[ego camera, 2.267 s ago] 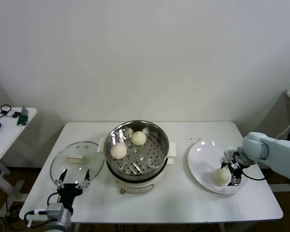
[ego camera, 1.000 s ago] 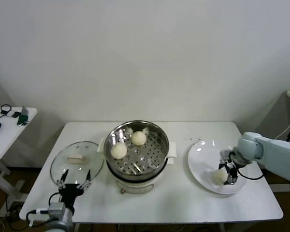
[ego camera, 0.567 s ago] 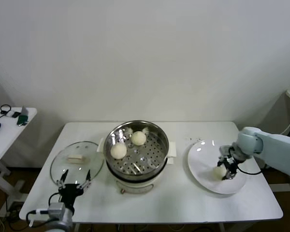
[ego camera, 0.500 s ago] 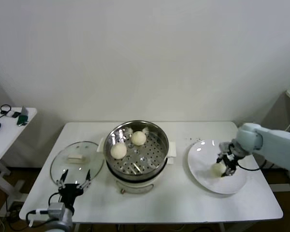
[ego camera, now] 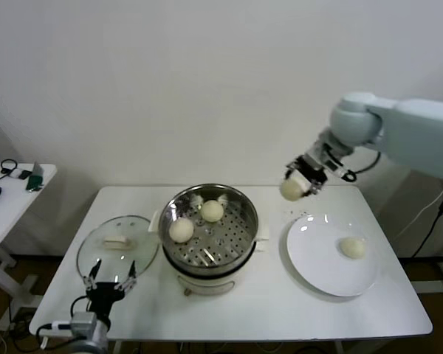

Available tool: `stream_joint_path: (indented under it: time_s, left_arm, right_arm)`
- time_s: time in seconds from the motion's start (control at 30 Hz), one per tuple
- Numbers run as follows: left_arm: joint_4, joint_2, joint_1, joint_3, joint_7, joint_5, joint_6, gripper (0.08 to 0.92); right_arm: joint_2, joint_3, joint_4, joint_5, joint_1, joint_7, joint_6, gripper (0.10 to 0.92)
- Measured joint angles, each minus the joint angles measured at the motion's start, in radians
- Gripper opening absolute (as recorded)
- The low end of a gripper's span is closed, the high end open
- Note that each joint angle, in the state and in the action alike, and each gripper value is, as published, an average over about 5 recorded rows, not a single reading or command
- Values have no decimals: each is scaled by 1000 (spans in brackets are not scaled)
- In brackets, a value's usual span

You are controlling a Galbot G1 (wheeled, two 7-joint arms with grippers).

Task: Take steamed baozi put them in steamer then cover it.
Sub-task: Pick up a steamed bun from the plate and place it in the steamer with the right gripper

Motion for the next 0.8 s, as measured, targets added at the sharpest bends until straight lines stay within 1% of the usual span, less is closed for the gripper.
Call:
stream_joint_path:
  time_s: [0.33,0.8]
  left_arm:
    - [-25,-6,-1,-16,1,0,11,823]
    - [-31,-4,1,-29,1,-4,13,823]
  right_arm:
    - [201,10,81,-79,-29,58,70,636]
    - [314,7,74,-222,-190,99,91,639]
